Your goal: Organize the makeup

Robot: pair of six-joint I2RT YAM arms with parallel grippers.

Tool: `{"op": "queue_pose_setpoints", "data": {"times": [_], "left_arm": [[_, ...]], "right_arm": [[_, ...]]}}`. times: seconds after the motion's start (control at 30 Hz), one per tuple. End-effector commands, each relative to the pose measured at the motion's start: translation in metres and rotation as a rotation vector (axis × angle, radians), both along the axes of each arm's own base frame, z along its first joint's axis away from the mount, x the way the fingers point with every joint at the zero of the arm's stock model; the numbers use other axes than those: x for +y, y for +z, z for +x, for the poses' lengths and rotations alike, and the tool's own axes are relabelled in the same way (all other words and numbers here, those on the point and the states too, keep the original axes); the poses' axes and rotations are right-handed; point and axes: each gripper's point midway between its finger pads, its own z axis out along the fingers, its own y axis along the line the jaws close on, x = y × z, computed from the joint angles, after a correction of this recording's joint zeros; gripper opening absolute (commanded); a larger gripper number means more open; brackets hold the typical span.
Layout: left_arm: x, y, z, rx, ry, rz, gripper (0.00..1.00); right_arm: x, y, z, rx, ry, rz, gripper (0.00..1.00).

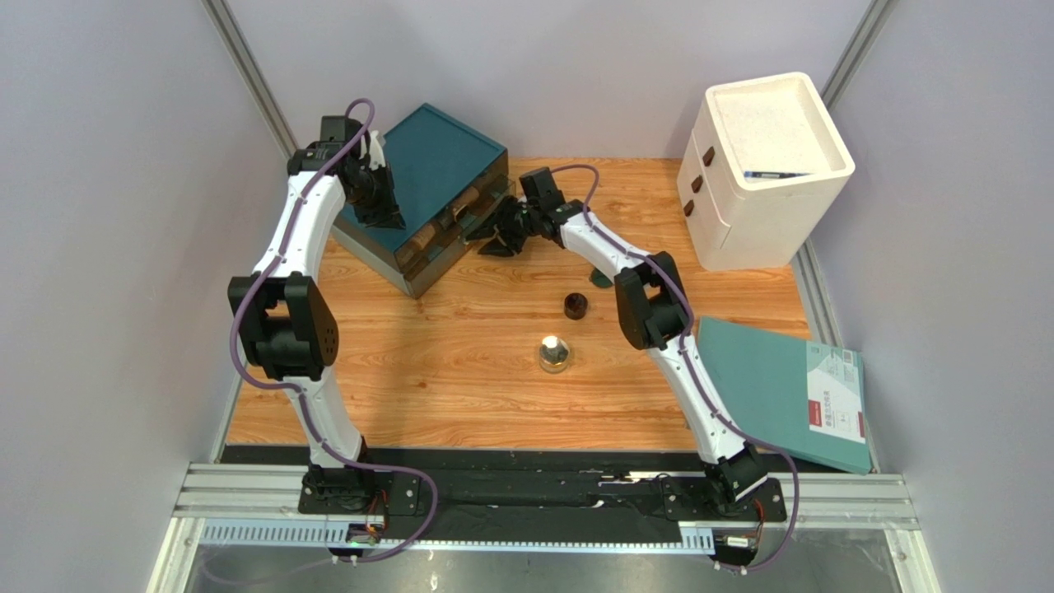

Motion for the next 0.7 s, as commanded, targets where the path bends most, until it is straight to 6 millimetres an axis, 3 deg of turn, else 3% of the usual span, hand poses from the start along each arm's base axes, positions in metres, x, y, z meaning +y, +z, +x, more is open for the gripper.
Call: {"op": "queue_pose_setpoints", "data": {"times": [0.0, 0.33, 0.5, 0.67], "left_arm": [[0.019, -0.04, -0.023, 0.169, 0.015, 0.068, 0.0], [0.017, -0.042, -0.021, 0.171, 0.019, 0.051, 0.0], [0.016, -0.04, -0.021, 0.167, 0.013, 0.049, 0.0], [0.017, -0.037, -0.02, 0.159, 0.014, 0.052, 0.0]], "right_arm": [[-0.053, -0.045, -0.049, 0.139, 0.089, -0.252, 0.39], [-0.092, -0.028, -0.099, 0.146, 0.239, -0.354, 0.39], [-0.1, -0.004, -0.096, 0.058, 0.283, -0.371, 0.45], [-0.113, 0.043, -0.075, -0.096, 0.275, -0.409, 0.51]]}}
